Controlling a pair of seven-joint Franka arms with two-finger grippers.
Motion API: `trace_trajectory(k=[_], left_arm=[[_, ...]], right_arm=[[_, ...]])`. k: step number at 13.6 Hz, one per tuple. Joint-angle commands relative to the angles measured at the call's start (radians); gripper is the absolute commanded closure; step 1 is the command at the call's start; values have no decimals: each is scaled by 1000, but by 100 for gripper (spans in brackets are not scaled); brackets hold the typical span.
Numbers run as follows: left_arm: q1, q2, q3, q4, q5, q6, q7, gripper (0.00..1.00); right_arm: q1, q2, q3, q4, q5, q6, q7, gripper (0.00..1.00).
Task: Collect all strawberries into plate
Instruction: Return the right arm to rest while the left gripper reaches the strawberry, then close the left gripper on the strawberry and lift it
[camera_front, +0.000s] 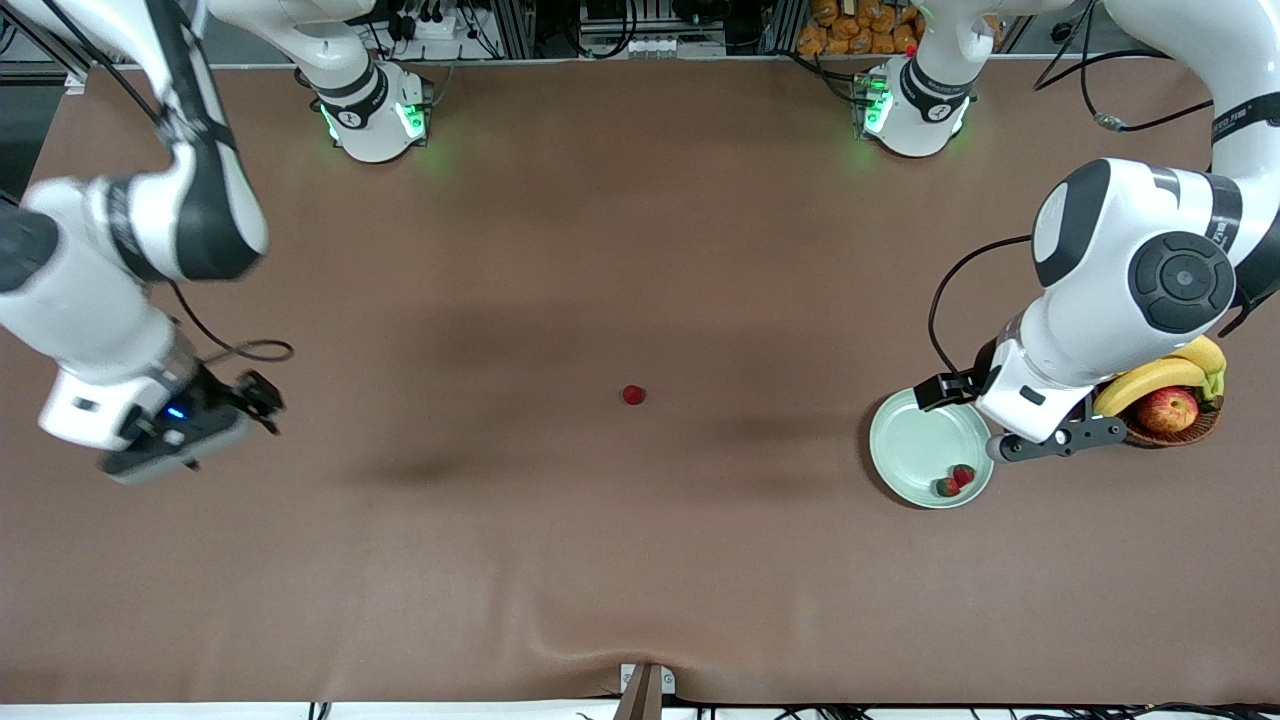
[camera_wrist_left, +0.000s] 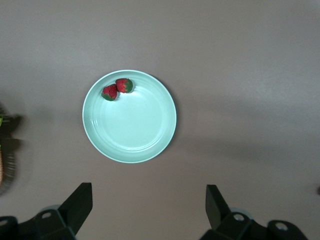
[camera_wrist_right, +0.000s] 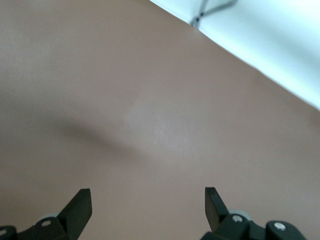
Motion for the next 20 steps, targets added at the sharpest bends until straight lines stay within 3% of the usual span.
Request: trace_trajectory(k=[1,4,9,11,15,20], left_arm=[[-12,13,-5,9,-18,18,11,0],[-17,18,-23,9,-20,40,1,0],[-47,54,-26,6,-40,87,1,0],[-96,76,-25,7,-34,118,0,0],[-202,111,-25,3,-29,129,-82,0],[-375,243,-18,10,-26,334,-342,0]], right_arm=[[-14,-122,12,-61,10,-102,132,0],[-49,-182,12,-59,111,-218,238,0],[-123,-217,9,-24,141,-351,283,0],[-114,-231,-27,5,141,-443,287,0],[-91,-231,-41,129,141,-584,287,0],[-91,-231,-35,173,139,-646,353,0]])
